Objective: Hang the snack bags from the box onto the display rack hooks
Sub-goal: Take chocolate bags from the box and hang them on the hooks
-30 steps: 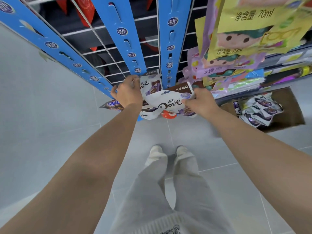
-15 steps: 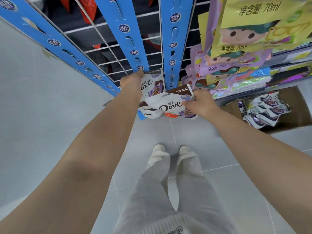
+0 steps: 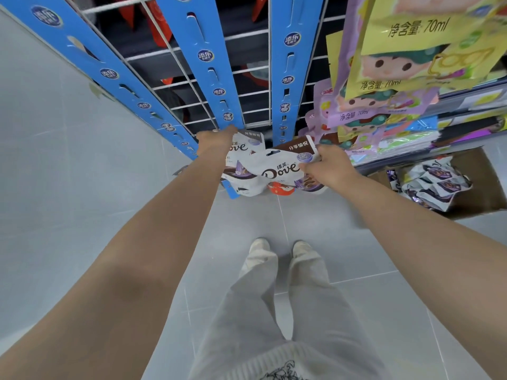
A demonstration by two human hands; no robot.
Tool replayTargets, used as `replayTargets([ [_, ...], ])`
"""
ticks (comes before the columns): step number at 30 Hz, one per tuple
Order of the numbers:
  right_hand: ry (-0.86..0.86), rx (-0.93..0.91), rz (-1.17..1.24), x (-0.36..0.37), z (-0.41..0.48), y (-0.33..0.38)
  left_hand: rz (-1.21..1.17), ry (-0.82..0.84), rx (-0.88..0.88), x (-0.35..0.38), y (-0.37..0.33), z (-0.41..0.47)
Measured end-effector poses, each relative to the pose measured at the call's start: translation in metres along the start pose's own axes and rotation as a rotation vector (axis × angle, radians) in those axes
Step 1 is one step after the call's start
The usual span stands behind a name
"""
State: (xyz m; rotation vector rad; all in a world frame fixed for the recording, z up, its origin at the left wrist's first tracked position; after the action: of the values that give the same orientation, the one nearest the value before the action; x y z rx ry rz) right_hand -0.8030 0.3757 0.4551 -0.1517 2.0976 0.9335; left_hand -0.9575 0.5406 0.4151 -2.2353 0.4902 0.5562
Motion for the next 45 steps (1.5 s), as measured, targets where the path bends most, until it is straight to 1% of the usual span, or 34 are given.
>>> replayTargets([
  [1, -0.002, -0.003, 0.006, 0.000, -0.001, 0.003, 0.048, 0.048, 0.023, -0.003, 0.000, 0.000],
  [5, 0.011, 0.014, 0.041, 0.001, -0.005, 0.014, 0.428, 0.308, 0.129, -0.014, 0.016, -0.004],
  [7, 0.023, -0.004, 0.025, 0.002, -0.008, 0.021, 0.597, 0.296, 0.217, -0.020, 0.024, -0.002],
  [9, 0.013, -0.013, 0.004, 0.002, -0.010, 0.026, 0.779, 0.148, 0.329, -0.029, 0.024, -0.002],
  [10, 0.002, -0.009, 0.000, 0.001, -0.010, 0.027, 0.774, 0.080, 0.377, -0.033, 0.020, -0.006],
  [11, -0.006, -0.005, 0.005, 0.001, -0.010, 0.029, 0.700, 0.049, 0.421, -0.037, 0.015, -0.010],
  [12, -0.013, -0.003, 0.012, 0.000, -0.011, 0.030, 0.563, 0.064, 0.460, -0.040, 0.011, -0.015],
  [14, -0.027, -0.021, 0.027, -0.003, -0.012, 0.036, 0.296, 0.187, 0.539, -0.049, 0.000, -0.035],
  [15, -0.031, -0.028, 0.044, -0.004, -0.012, 0.039, 0.254, 0.275, 0.586, -0.054, -0.004, -0.046],
  [16, -0.032, -0.030, 0.072, -0.005, -0.012, 0.043, 0.280, 0.331, 0.650, -0.057, -0.007, -0.053],
  [17, -0.026, -0.021, 0.106, -0.004, -0.010, 0.045, 0.320, 0.350, 0.710, -0.059, -0.008, -0.055],
  [19, 0.006, 0.003, 0.166, -0.003, -0.008, 0.051, 0.386, 0.277, 0.807, -0.062, -0.013, -0.055],
  [21, 0.044, 0.017, 0.237, -0.001, -0.007, 0.058, 0.379, 0.174, 0.885, -0.065, -0.020, -0.055],
  [24, 0.077, 0.046, 0.355, 0.002, -0.010, 0.069, 0.327, 0.027, 0.891, -0.067, -0.028, -0.058],
  [27, 0.107, 0.053, 0.407, 0.006, -0.010, 0.075, 0.418, -0.176, 0.898, -0.066, -0.031, -0.061],
  [29, 0.111, 0.058, 0.410, 0.012, -0.009, 0.076, 0.430, -0.235, 0.885, -0.065, -0.031, -0.061],
  [32, 0.106, 0.075, 0.429, 0.017, -0.008, 0.079, 0.424, -0.292, 0.873, -0.063, -0.029, -0.060],
  [35, 0.020, 0.076, 0.476, 0.021, -0.001, 0.080, 0.391, -0.338, 0.901, -0.059, -0.032, -0.059],
  [39, -0.110, 0.074, 0.524, 0.023, 0.011, 0.079, 0.375, -0.323, 0.922, -0.053, -0.038, -0.058],
  [42, -0.135, 0.066, 0.534, 0.024, 0.017, 0.078, 0.380, -0.334, 0.917, -0.050, -0.039, -0.056],
  [44, -0.135, 0.060, 0.531, 0.026, 0.020, 0.080, 0.378, -0.335, 0.868, -0.047, -0.039, -0.052],
  [45, -0.131, 0.056, 0.527, 0.027, 0.021, 0.080, 0.361, -0.329, 0.813, -0.046, -0.040, -0.051],
])
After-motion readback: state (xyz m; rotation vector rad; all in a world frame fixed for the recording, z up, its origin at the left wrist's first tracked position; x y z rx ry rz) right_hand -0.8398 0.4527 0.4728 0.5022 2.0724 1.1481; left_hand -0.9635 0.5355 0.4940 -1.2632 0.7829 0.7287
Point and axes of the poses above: each hand's wrist, its own z-axis towards the middle knuckle, its own x-axis out of the palm, y = z × x, the point moved 2 cm from there along z, towards the middle knuckle, and after that the axes turned 10 degrees about -y, right-handed, at the moved point
